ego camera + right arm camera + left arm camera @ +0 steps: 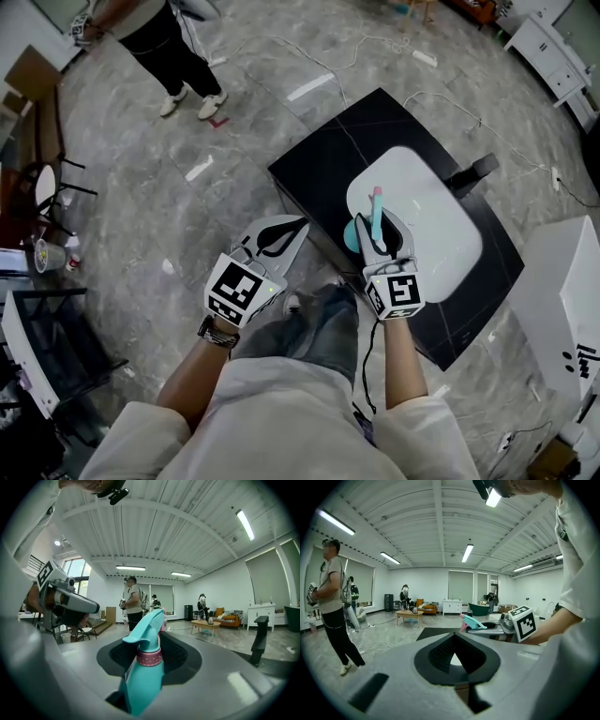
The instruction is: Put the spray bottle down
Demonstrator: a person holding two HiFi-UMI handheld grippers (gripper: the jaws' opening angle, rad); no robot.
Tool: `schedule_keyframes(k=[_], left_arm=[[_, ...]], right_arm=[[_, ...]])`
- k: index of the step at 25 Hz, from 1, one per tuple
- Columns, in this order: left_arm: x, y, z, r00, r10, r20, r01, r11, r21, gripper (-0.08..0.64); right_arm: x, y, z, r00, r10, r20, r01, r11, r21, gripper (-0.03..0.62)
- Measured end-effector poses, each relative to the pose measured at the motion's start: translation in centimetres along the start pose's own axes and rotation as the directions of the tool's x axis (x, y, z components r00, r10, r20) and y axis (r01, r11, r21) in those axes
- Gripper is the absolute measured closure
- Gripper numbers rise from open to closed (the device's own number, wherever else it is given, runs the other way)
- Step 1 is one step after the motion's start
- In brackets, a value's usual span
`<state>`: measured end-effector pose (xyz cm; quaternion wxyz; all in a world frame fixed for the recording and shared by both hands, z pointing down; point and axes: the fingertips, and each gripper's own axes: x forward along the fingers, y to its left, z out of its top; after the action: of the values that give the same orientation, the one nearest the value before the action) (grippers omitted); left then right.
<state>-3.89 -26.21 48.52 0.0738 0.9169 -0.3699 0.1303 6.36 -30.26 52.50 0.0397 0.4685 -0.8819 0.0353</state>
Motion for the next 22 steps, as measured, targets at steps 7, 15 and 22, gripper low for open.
schedule_keyframes(k=[7,15,22], left_arm=[[0.5,0.3,-1.2,1.0,-0.004,-0.021,0.004,1.0,0.001,0.554],[0.8,0.4,-2.0,0.999,0.001,-0.033,-0.001,1.0,-0.015,0.554],[0.8,0.1,-2.5,0.999,-0.02,-0.044,0.019,1.0,-0.016,0.554]], right_arm=[[1.0,0.3,-2.5,1.0,0.009,-0.024,-0.009,1.0,0.009,0.446],[1.1,0.5,-4.0,1.0,0.019,-0.022,-0.018,1.0,0.022,0.447],[1.1,0.8,-4.0,1.0,0.026,-0.014,-0.026,0.999,0.02,0.446]])
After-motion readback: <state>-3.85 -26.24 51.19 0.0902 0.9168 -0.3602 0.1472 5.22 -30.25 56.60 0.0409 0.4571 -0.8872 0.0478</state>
